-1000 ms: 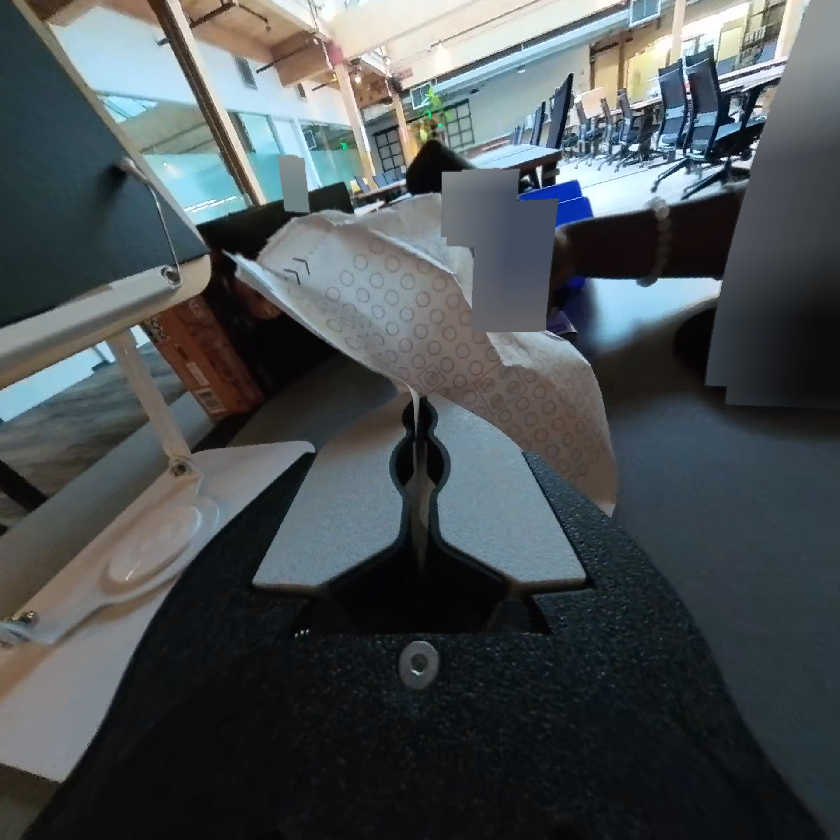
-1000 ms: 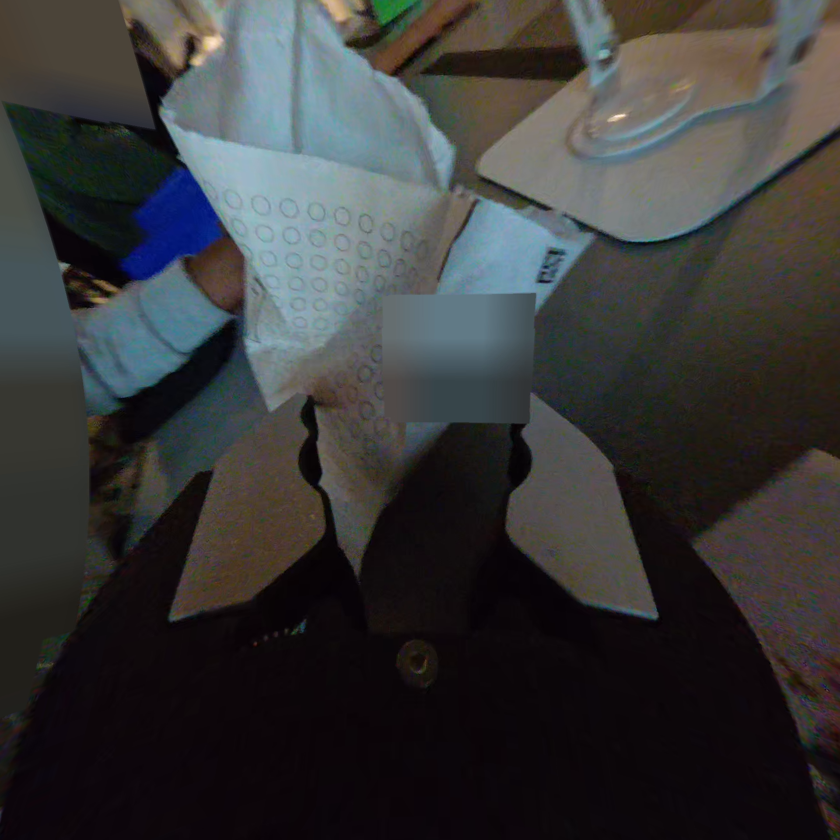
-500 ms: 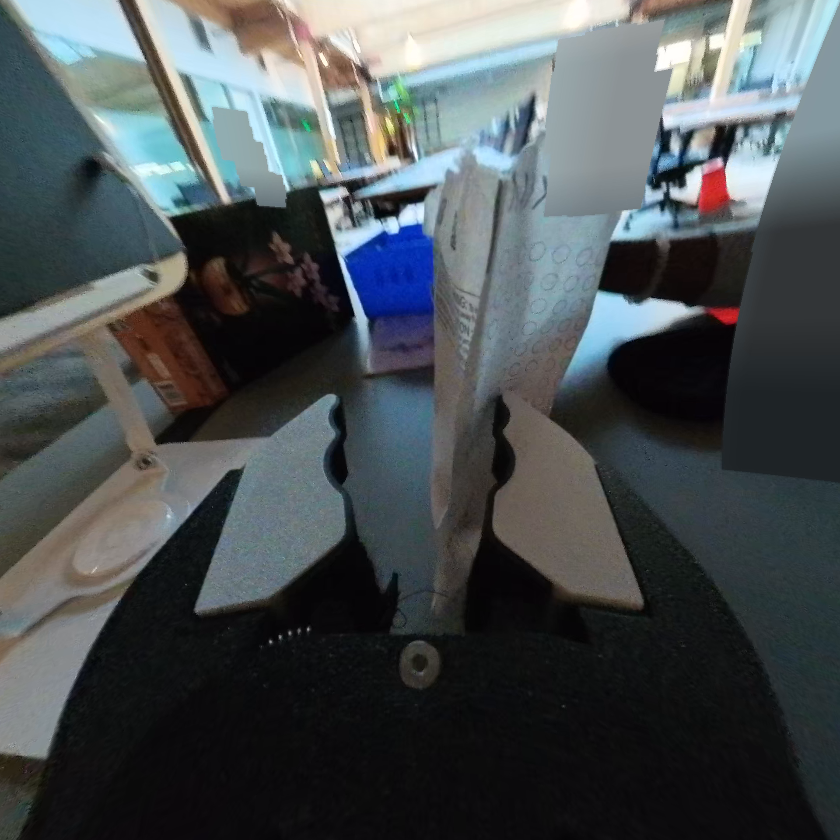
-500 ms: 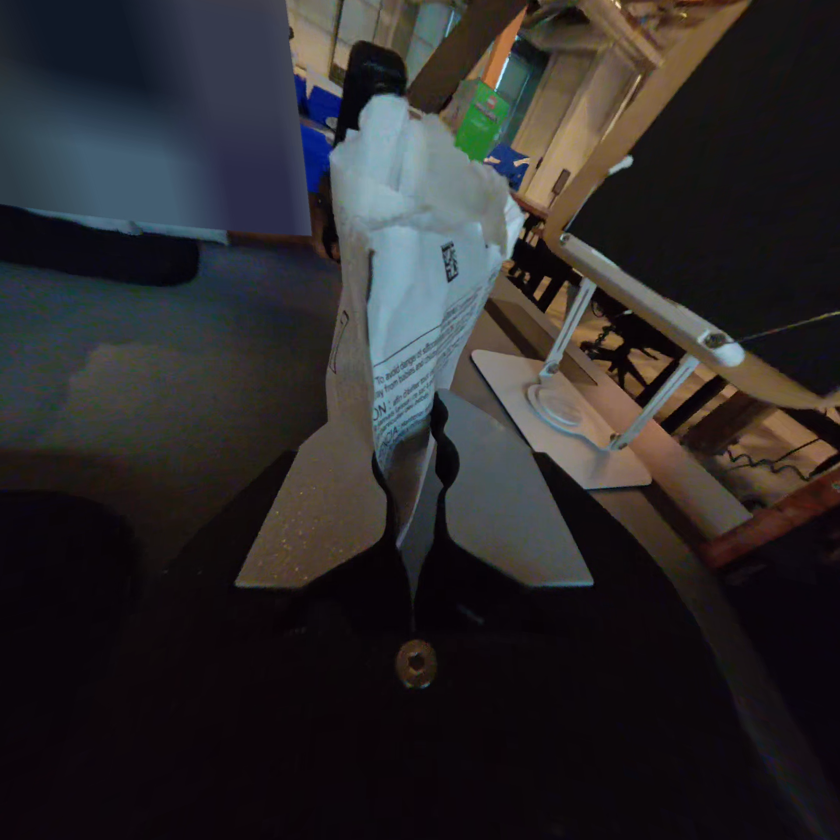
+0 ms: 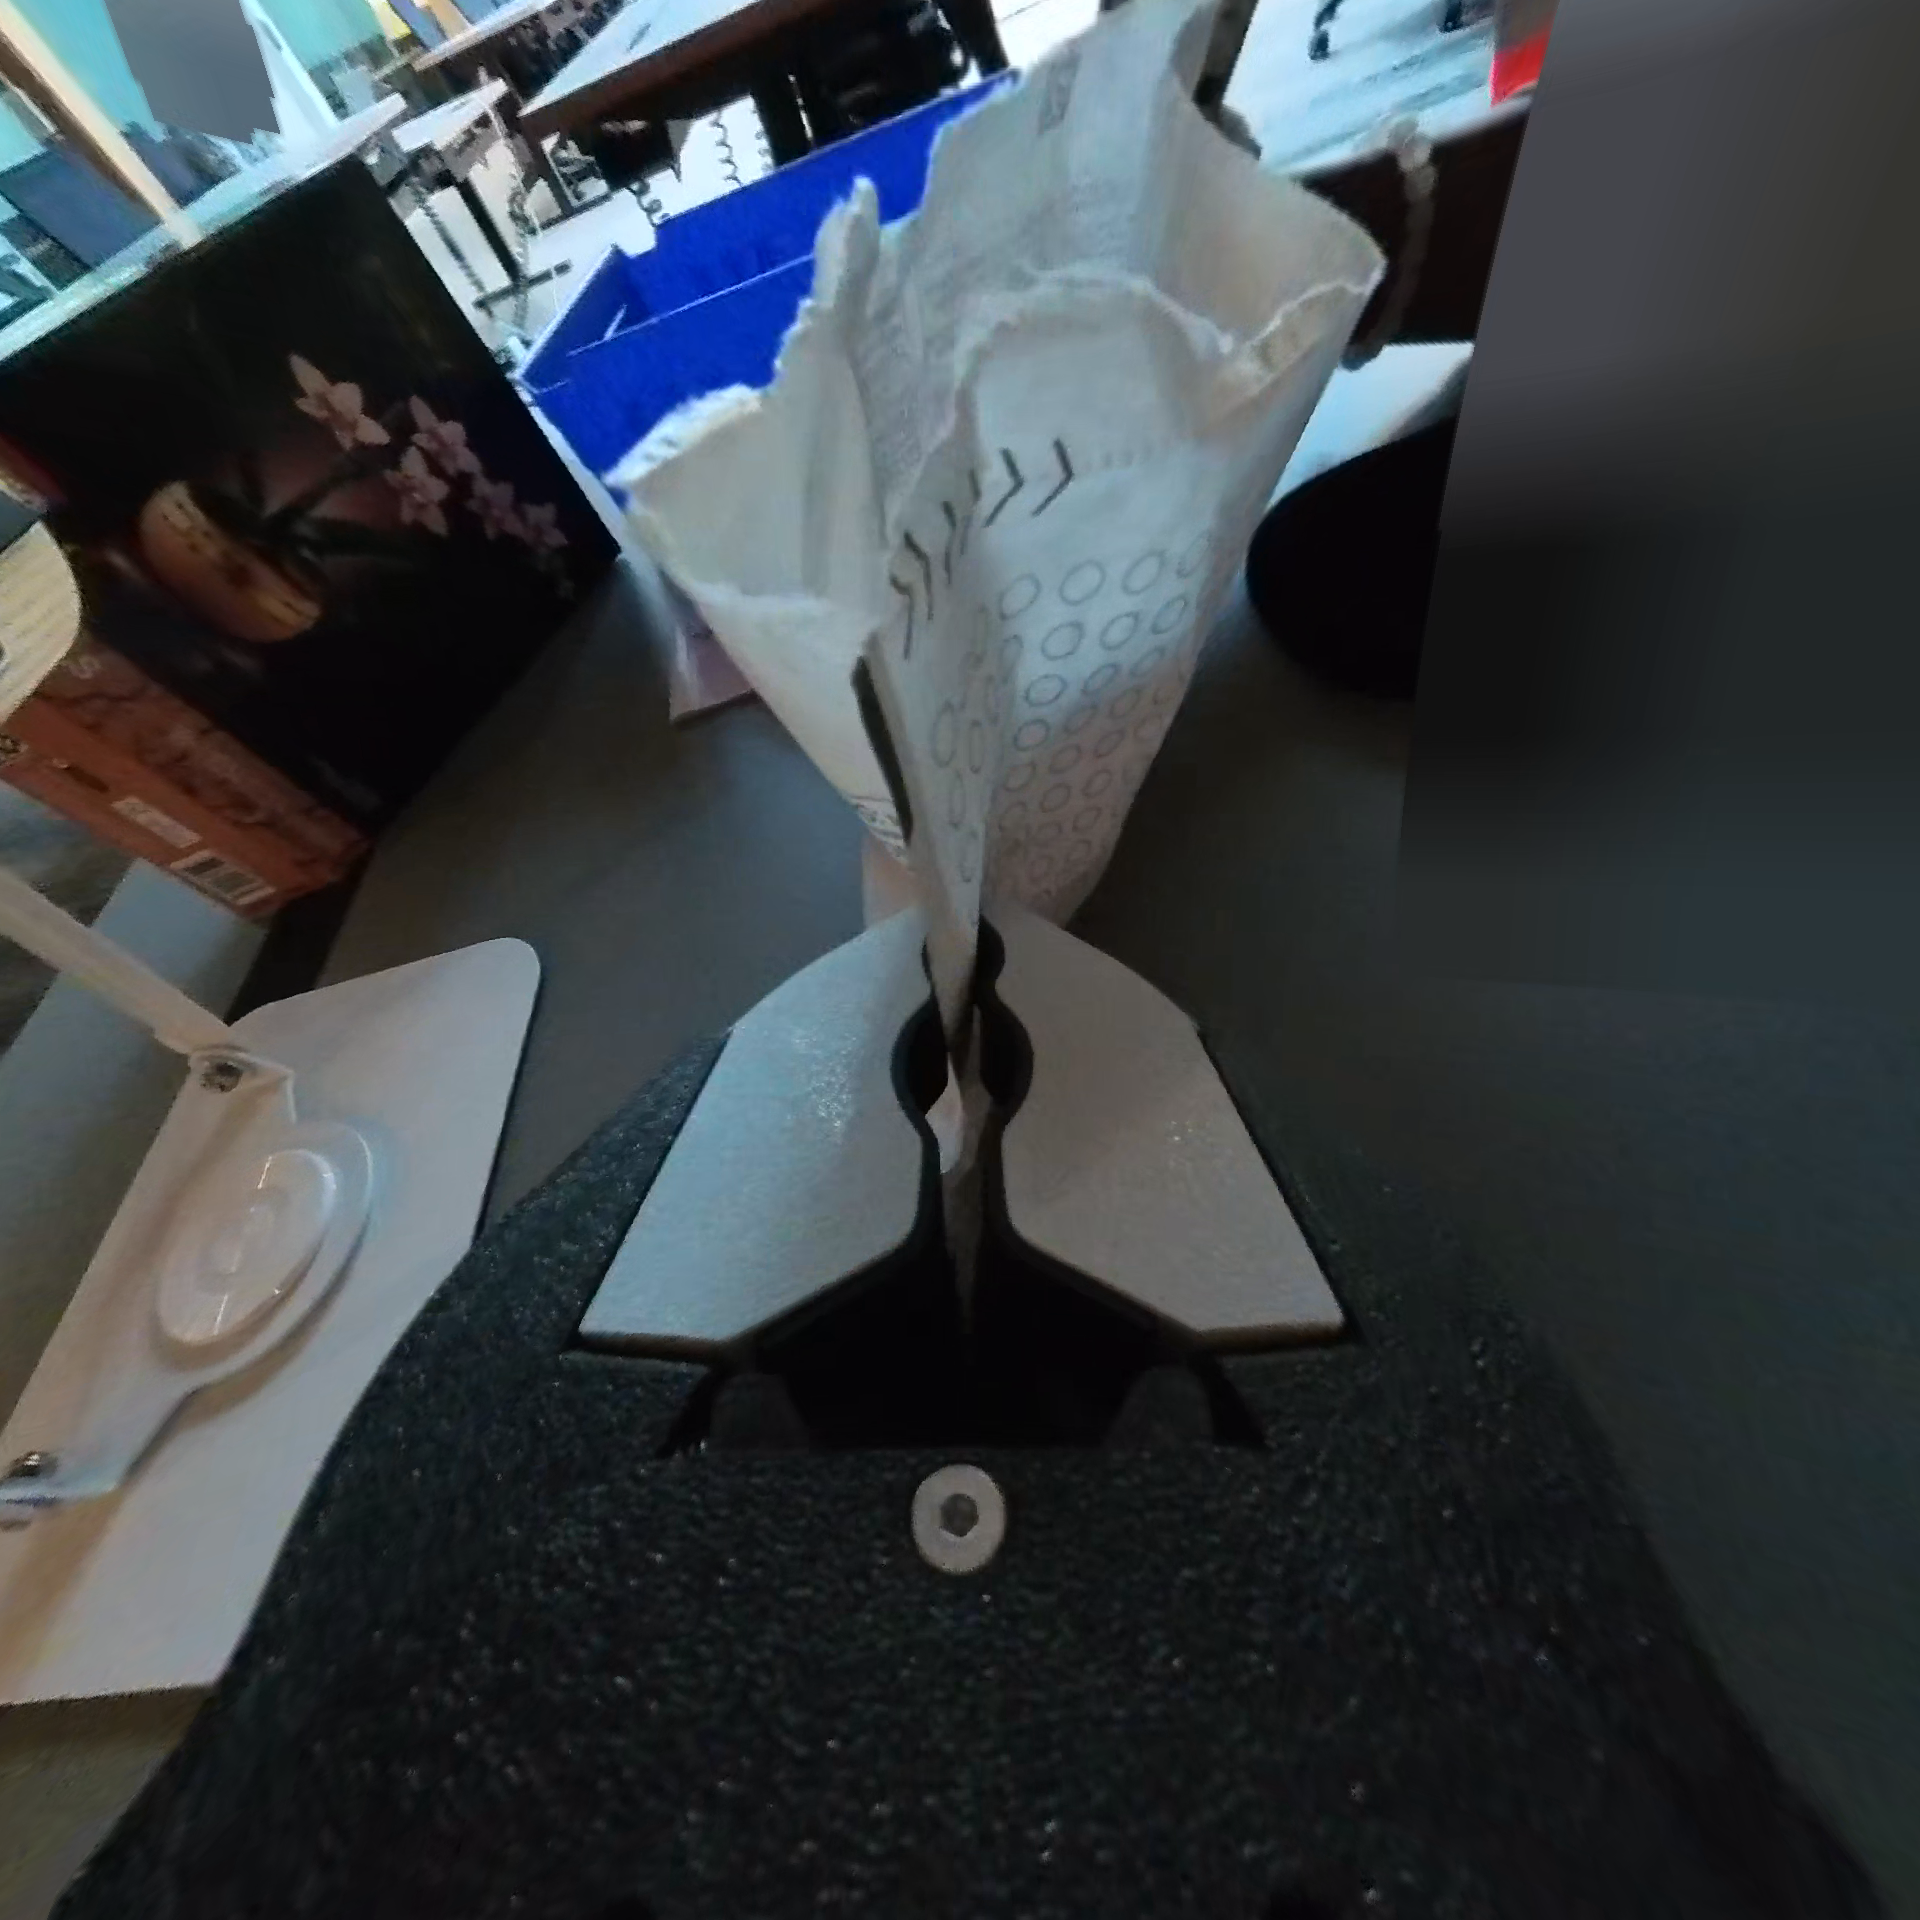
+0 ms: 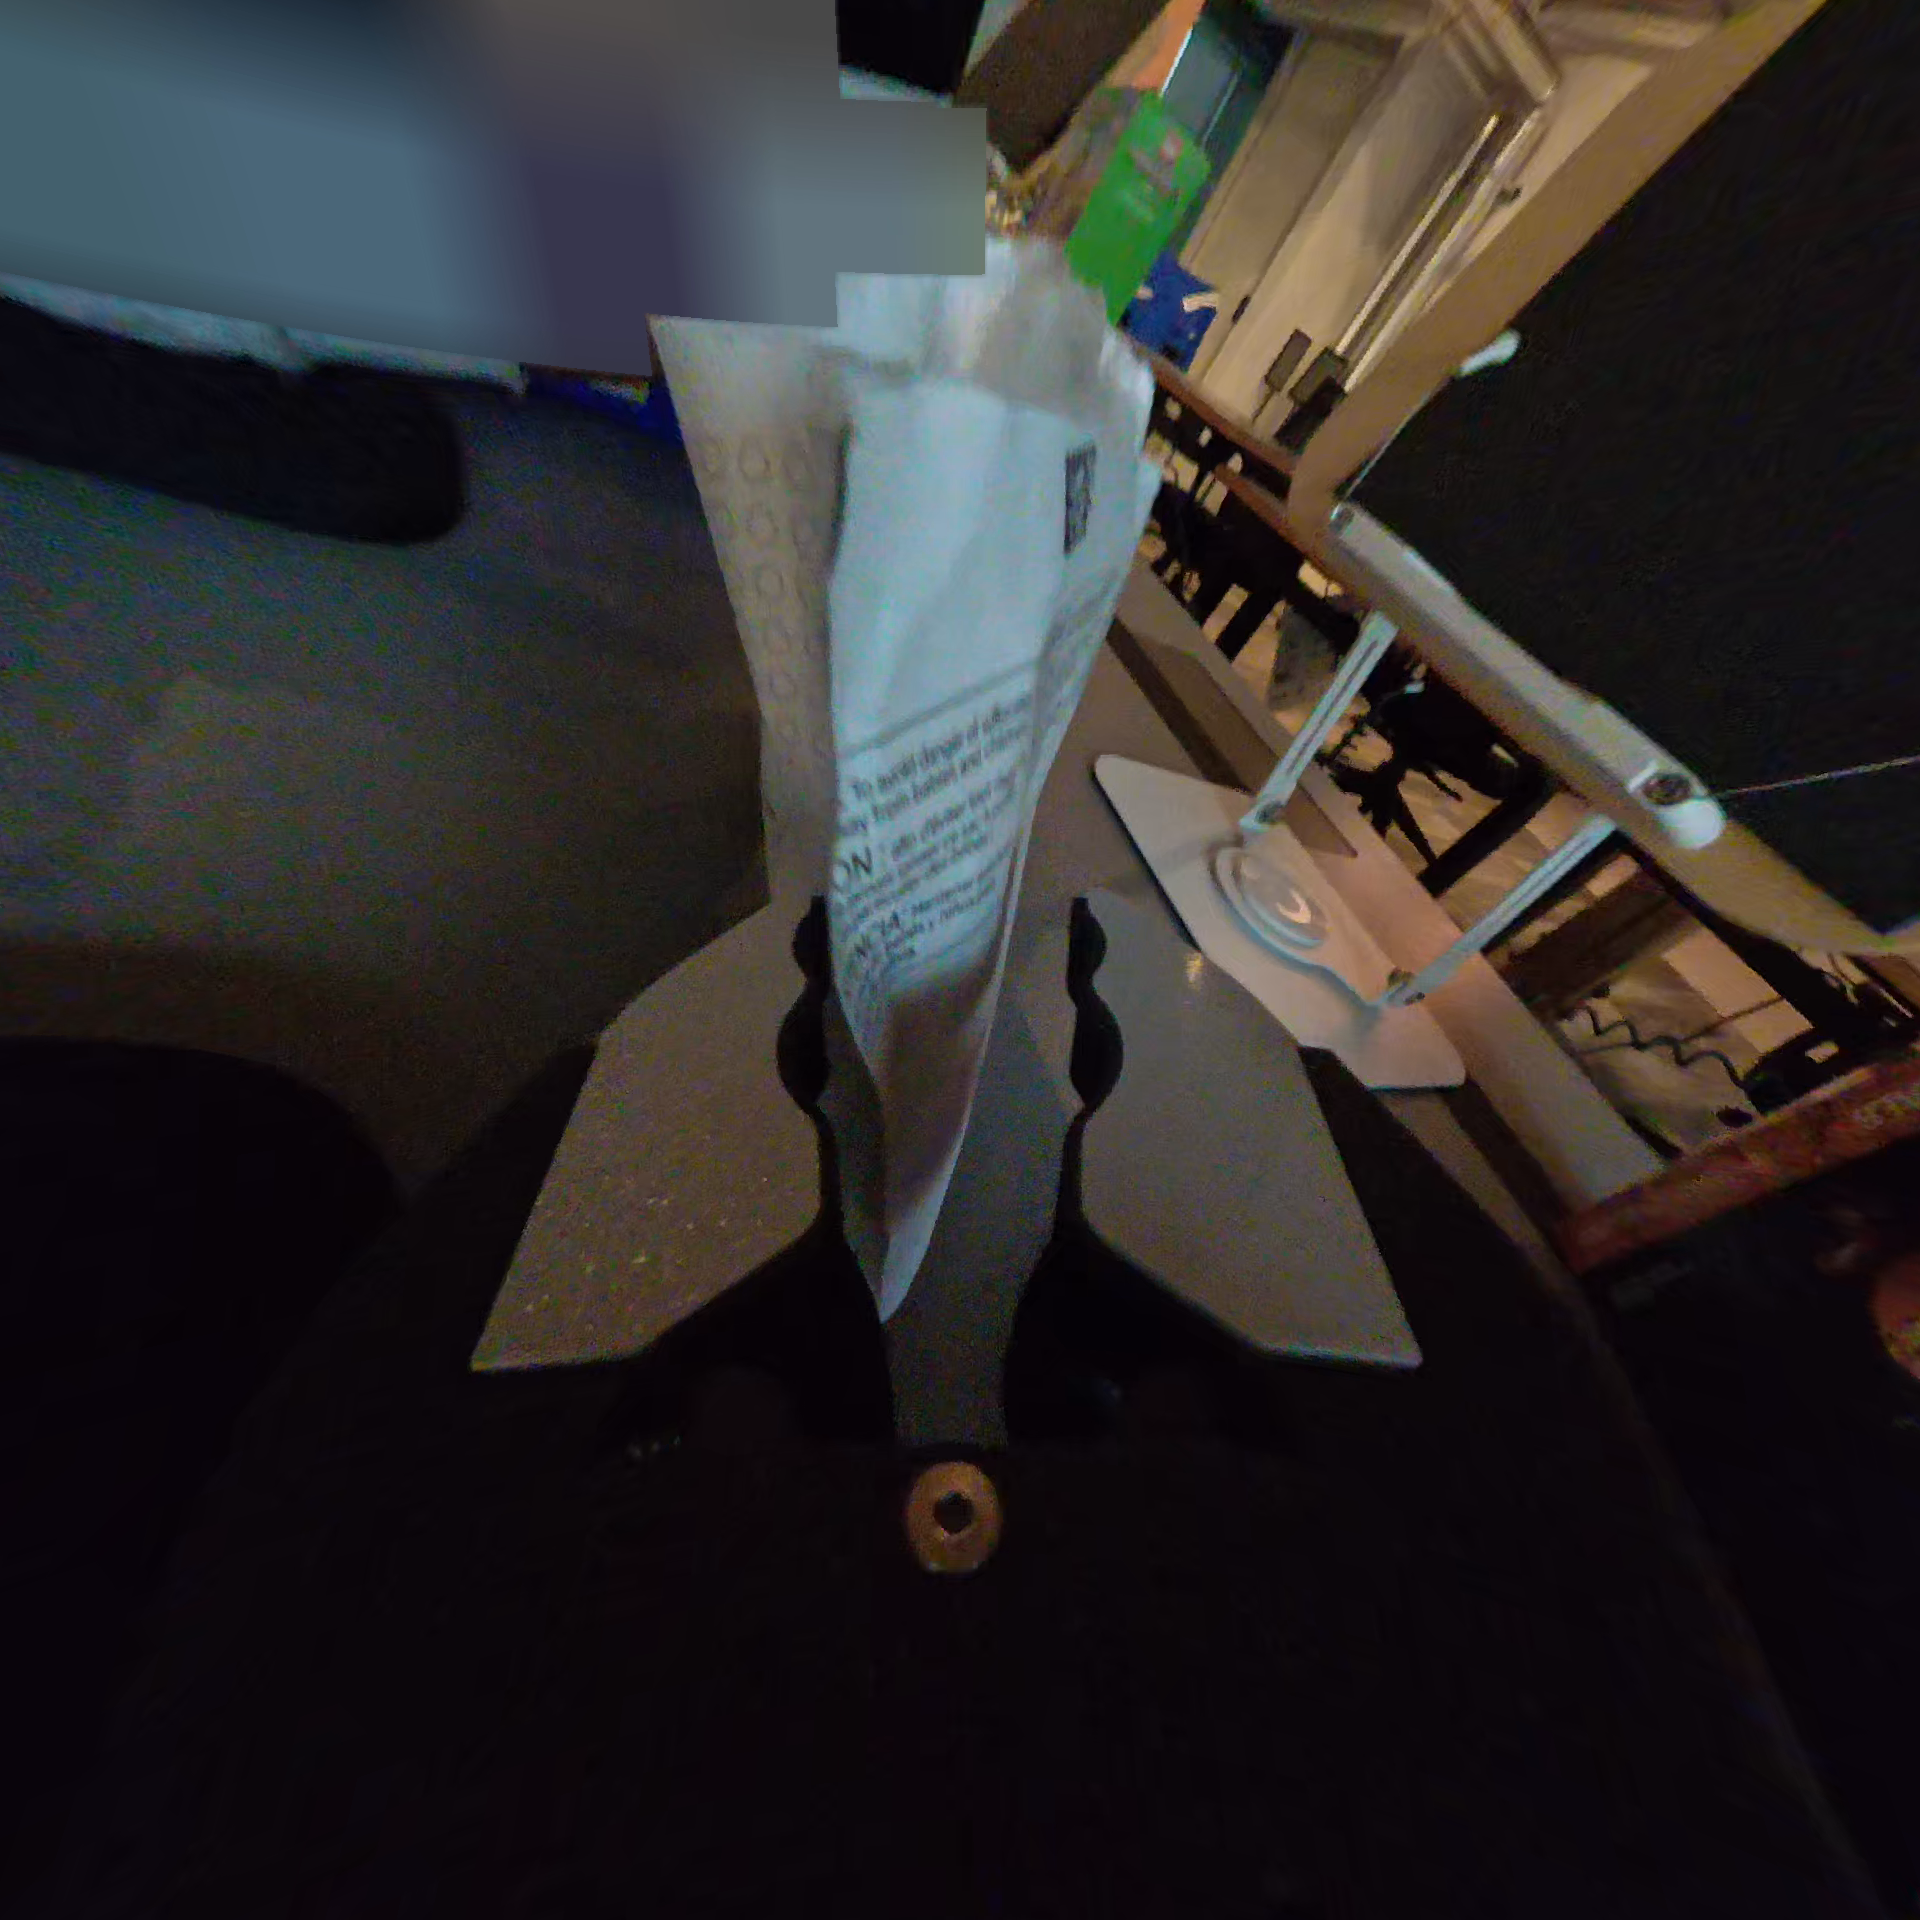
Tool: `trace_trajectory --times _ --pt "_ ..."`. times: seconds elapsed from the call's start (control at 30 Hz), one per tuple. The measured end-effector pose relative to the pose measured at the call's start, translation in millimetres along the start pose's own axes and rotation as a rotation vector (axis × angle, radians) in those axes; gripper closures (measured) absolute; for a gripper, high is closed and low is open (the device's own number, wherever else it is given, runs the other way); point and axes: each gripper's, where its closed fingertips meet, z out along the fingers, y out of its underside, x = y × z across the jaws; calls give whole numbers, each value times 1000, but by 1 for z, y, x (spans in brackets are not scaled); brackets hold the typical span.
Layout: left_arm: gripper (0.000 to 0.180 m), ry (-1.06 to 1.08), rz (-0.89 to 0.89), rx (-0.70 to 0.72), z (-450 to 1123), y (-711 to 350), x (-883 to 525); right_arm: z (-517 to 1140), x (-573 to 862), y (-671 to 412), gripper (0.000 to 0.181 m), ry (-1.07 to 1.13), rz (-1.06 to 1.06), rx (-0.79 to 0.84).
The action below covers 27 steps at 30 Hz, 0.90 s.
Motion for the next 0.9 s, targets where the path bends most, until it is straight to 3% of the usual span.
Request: trace_trajectory --times 0.07,0.17,0.3,0.47,0.63,0.9 --pt "180 13 9 11 1 0 1 3 -4 8 135 1 -10 -31" --pt "180 29 17 15 3 1 3 8 -8 8 156 2 -49 -40" --pt "177 8 -10 24 2 1 -2 11 -7 6 163 28 -80 -84" --pt "137 -80 -98 89 -5 -8 -23 4 -2 -9 169 90 -10 -28" --pt "125 -195 -193 266 -22 -21 -42 -15 9 -27 171 161 132 39" --pt "123 -315 -214 190 -11 3 -58 -86 63 -54 172 428 238 27"
